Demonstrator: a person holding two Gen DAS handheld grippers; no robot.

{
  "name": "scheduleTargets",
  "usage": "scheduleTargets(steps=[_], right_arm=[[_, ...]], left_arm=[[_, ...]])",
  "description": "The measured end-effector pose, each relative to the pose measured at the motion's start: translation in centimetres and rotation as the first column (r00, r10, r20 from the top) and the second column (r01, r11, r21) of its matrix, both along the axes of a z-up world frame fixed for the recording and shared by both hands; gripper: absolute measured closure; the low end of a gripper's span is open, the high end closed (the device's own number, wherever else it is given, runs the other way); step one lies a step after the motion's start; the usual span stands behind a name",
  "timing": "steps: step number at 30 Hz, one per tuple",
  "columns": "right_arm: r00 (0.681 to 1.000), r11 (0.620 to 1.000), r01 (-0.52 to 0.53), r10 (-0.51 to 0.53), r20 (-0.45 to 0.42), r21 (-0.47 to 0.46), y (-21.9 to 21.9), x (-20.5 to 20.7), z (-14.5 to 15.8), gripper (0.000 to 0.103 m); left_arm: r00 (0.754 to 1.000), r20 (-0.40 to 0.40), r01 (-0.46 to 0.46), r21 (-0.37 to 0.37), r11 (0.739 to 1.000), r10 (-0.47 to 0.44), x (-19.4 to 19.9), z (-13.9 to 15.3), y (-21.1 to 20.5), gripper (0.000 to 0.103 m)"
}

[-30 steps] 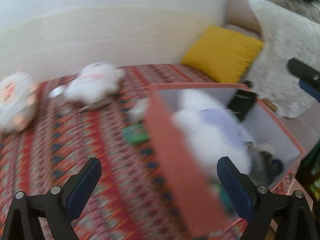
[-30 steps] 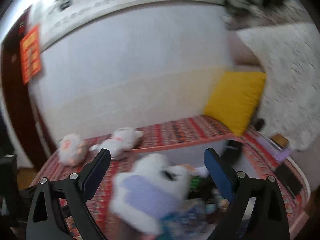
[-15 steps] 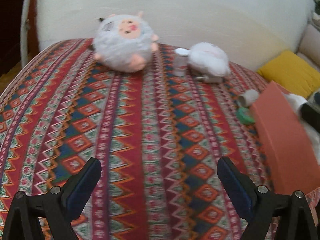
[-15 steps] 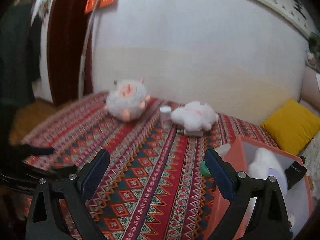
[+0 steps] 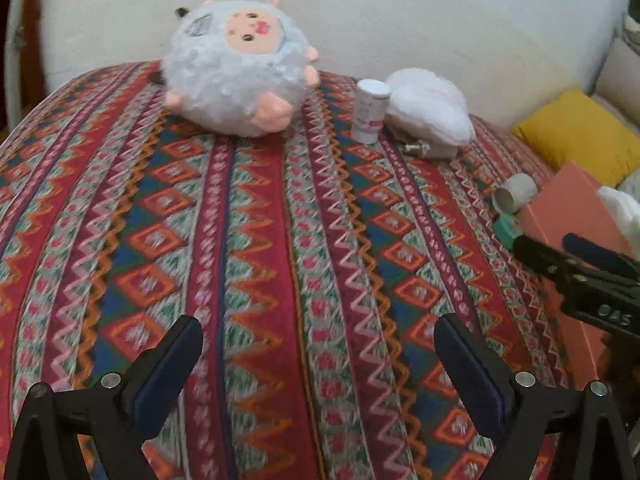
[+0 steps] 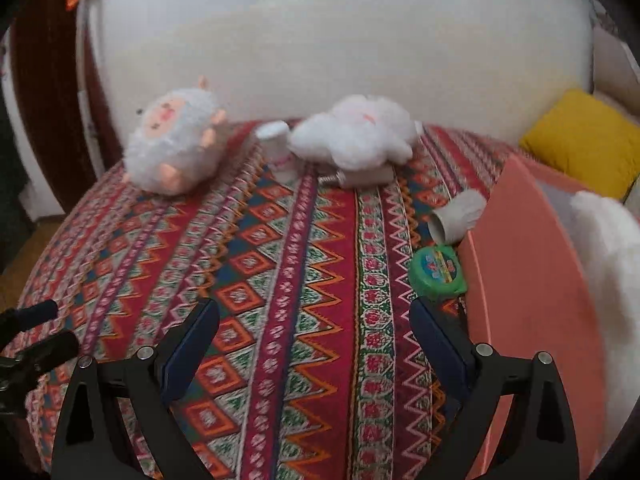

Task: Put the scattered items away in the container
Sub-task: 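Move both tools back toward the white bottle and plush toys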

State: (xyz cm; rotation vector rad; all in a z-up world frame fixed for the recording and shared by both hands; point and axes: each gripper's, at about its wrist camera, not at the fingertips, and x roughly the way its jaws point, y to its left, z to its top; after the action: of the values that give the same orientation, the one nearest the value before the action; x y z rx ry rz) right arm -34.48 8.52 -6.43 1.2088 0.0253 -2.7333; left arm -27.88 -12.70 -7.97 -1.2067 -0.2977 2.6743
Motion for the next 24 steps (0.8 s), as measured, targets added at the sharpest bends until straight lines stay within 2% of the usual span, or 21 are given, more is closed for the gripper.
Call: scheduleTargets(steps=[10,15,19,24], right_arm=[[0.994,0.992,0.072,-0.063,0.089,-0.106,1.1,-5.2,-1.9,0.006],[0.988,0.979,0.11,-0.089,0.122,-0.173,1.9,-7.0,-2.1,0.006],[0.981,0.954,0.165,-0.133,0.139,-0.252,3.3,-8.0,-2.0,0.006],[0.973,0.91,0.222,-0.184,0.139,-0.349,5.4,-9.6,-2.1,0.011]], left_arm=[[0.999,0.016,0.039,0.043,0.998,-0.04,-4.5,-1.5,0.5,0.006],[0.999,0.026,0.019,0.107,0.994,-0.022,-6.7,-2.2,0.1,0.006],[0.999,0.04,-0.013,0.199,0.98,0.005,-8.5,-3.0,0.0,0.006],[1.0,0.015,-0.018,0.233,0.972,0.015,-10.7,-3.4,1.3,0.006]])
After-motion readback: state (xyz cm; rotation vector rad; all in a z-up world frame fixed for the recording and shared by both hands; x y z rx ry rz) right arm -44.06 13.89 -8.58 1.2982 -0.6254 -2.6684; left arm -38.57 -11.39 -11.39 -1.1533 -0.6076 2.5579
